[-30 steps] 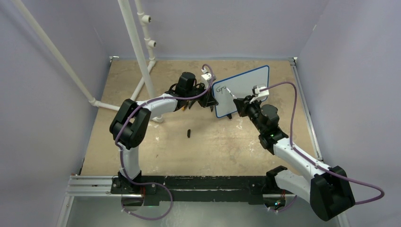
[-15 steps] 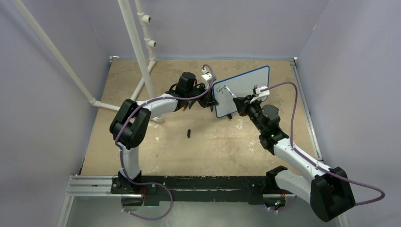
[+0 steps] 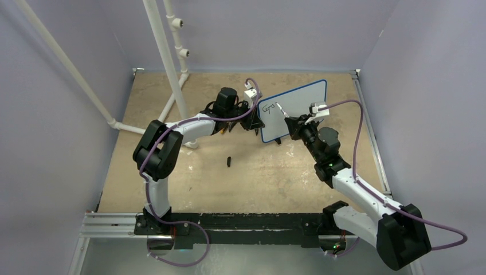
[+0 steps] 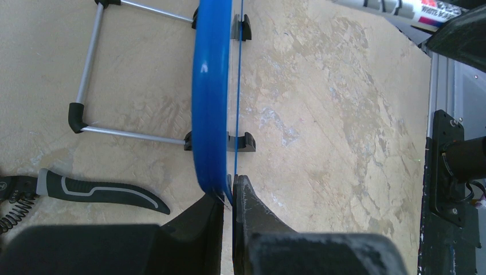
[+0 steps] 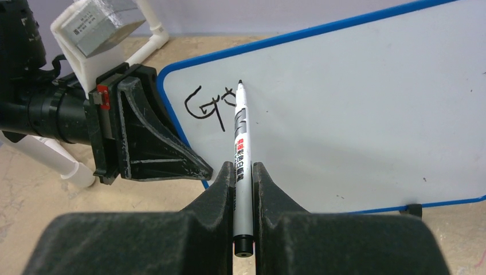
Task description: Write a sentence on the whiteboard
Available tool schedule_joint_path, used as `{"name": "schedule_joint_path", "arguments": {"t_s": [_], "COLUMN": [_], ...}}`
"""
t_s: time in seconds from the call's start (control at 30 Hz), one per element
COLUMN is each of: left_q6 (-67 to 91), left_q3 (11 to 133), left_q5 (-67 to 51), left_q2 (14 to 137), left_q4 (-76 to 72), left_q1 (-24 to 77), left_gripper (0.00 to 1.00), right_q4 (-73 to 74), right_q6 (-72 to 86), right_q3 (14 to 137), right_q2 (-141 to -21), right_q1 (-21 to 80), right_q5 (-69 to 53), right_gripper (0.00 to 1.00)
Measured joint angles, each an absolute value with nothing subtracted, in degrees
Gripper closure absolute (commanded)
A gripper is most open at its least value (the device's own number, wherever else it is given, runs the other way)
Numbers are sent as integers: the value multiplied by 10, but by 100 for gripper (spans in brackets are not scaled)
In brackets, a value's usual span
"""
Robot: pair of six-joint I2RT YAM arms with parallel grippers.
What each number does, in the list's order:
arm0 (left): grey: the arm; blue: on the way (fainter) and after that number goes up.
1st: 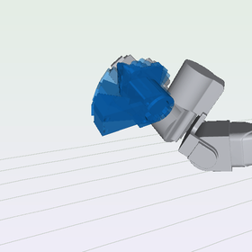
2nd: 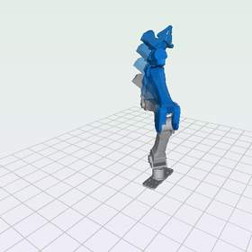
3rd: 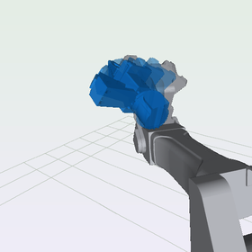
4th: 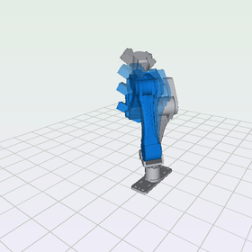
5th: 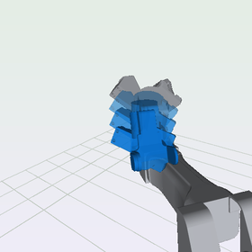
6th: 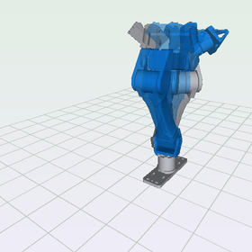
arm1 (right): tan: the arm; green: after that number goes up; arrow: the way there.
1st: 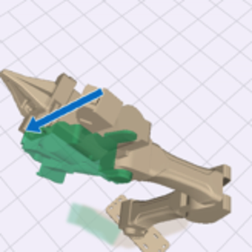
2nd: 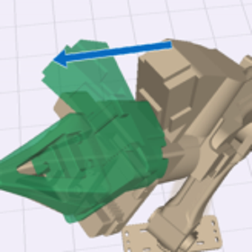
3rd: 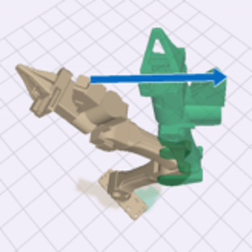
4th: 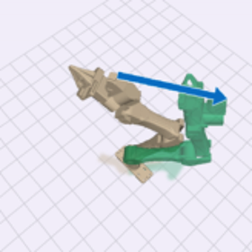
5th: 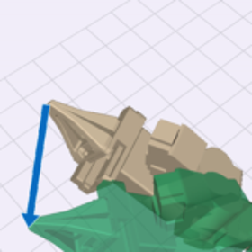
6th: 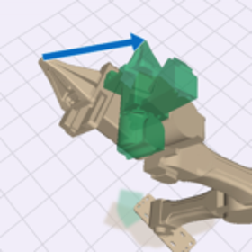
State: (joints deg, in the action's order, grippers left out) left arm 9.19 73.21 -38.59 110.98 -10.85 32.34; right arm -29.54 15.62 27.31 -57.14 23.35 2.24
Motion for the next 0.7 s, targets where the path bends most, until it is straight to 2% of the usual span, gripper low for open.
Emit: {"name": "schedule_joint_path", "arguments": {"t_s": [0.7], "left_q6": [92], "left_q3": [733], "left_q5": [-384], "left_q2": [1110], "left_q4": [-106], "left_q1": [323], "left_gripper": [100], "right_q4": [-293], "right_q6": [158], "right_q3": [273], "right_q2": [-589], "right_q1": [234], "right_q5": [25], "right_gripper": [100]}}
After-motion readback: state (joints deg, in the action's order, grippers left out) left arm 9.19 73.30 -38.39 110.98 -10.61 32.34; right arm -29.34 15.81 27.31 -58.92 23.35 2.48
